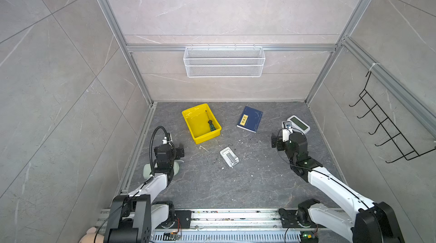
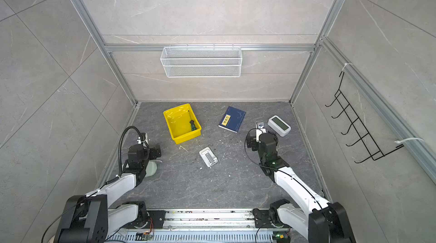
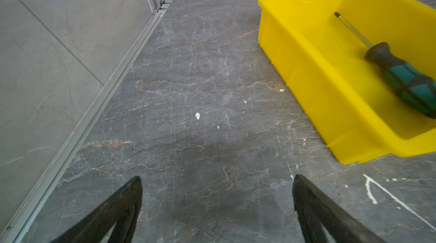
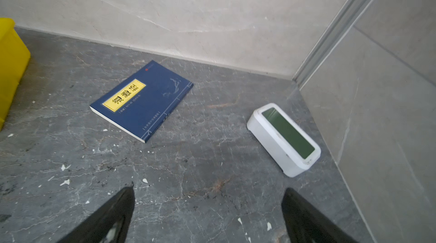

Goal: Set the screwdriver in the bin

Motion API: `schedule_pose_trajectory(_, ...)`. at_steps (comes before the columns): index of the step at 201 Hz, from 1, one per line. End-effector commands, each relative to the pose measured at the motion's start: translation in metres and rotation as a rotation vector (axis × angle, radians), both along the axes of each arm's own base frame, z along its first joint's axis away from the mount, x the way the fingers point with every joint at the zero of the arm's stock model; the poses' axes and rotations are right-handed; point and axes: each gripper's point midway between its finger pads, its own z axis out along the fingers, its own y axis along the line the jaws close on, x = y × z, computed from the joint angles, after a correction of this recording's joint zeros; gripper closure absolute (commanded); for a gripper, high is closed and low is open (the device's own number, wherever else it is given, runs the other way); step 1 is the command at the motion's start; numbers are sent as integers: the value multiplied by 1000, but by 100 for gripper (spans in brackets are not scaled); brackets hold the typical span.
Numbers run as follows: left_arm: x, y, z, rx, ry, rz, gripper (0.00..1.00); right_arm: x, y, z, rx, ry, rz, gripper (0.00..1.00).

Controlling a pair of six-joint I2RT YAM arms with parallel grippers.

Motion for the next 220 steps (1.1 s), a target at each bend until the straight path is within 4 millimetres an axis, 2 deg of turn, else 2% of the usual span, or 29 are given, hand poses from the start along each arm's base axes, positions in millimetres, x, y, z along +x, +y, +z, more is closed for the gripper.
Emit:
schedule_pose_trajectory(1,15,-3,25,-23,-157,-28,0,7,-6,-6,80,-54,-19,1)
schedule_pose_trajectory(16,19,-8,26,-24,-167,-64,0,9,-13,-18,108,-60,-28,1)
schedule_pose_trajectory(44,29,-5,18,-29,-166,-61,0,14,-22,-37,134,-57,-40,1)
schedule_pose_trajectory(84,42,-5,-3,-35,-131,-64,0,21,-23,-59,138,-66,-15,1)
schedule_pose_trajectory(97,45,-3,-5,-32,-117,-53,0,26,-23,-65,137,-66,-17,1)
schedule_pose_trajectory(109,48,-2,-7,-41,-94,-56,0,29,-21,-80,127,-45,-7,1)
schedule_pose_trajectory(118,49,0,-7,-47,-89,-49,0,36,-20,-72,135,-83,-5,1)
schedule_pose_trajectory(129,49,1,-8,-62,-83,-50,0,31,-22,-83,138,-11,-6,1)
schedule_pose_trajectory(142,49,2,-8,-65,-81,-51,0,35,-22,-77,139,-55,-8,1)
schedule_pose_trajectory(156,49,2,-8,-64,-84,-50,0,33,-23,-81,138,-24,-11,1)
schedule_pose_trajectory(220,49,3,-7,-61,-84,-45,0,33,-23,-79,134,-38,-11,1)
